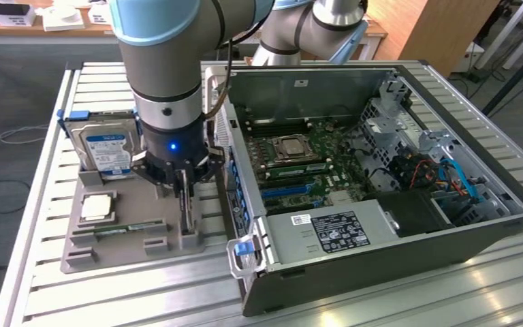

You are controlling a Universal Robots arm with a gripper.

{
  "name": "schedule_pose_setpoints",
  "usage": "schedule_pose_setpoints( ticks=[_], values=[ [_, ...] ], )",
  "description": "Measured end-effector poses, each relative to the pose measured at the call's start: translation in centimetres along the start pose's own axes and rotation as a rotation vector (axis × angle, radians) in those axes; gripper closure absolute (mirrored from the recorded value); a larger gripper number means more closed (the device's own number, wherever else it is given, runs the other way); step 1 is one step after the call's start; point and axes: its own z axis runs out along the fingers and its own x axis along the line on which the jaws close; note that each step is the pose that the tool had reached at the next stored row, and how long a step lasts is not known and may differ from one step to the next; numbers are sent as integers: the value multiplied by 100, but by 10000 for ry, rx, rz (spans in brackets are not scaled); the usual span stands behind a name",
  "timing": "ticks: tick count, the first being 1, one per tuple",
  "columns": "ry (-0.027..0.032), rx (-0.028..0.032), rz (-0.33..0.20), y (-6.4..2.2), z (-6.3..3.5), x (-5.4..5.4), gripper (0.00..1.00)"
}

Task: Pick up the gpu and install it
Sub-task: 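Pick up the gpu and move the gpu toward the slot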

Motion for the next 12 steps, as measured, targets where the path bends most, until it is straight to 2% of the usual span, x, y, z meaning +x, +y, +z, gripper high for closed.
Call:
schedule_pose_setpoints(
  ticks=[6,12],
  values=[
    [-2,-1,0,10,-204,-7,73],
    [0,0,0,22,-468,-15,73]
  ],
)
